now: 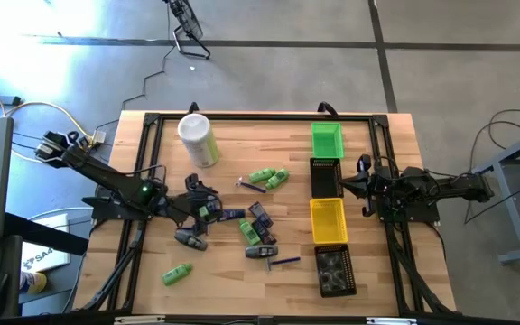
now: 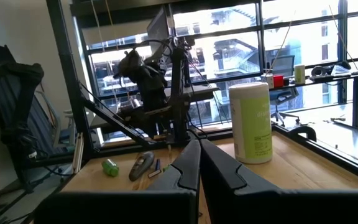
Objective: Pick & Place Travel size toiletries
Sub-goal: Put the blue shave cream into the green basket
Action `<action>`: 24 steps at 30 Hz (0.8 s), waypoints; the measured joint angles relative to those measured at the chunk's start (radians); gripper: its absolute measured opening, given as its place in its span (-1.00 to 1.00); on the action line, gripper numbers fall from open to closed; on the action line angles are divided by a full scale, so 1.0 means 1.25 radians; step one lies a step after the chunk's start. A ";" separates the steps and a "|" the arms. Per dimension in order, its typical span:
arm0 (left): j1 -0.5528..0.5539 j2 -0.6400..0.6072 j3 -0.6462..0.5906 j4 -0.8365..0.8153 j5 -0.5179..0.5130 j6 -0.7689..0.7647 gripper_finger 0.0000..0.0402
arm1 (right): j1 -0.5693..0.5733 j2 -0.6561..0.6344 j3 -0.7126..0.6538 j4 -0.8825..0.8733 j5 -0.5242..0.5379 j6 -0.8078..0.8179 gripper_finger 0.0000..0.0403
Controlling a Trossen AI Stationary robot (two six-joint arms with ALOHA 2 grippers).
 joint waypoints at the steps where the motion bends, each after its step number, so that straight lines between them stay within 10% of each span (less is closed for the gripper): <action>1: 0.000 0.014 0.000 0.007 0.000 0.002 0.63 | 0.000 0.000 0.000 0.000 0.000 0.000 -0.98; 24: 0.204 0.245 0.000 0.110 0.307 0.045 0.63 | 0.000 0.000 0.000 0.000 -0.002 0.000 -0.98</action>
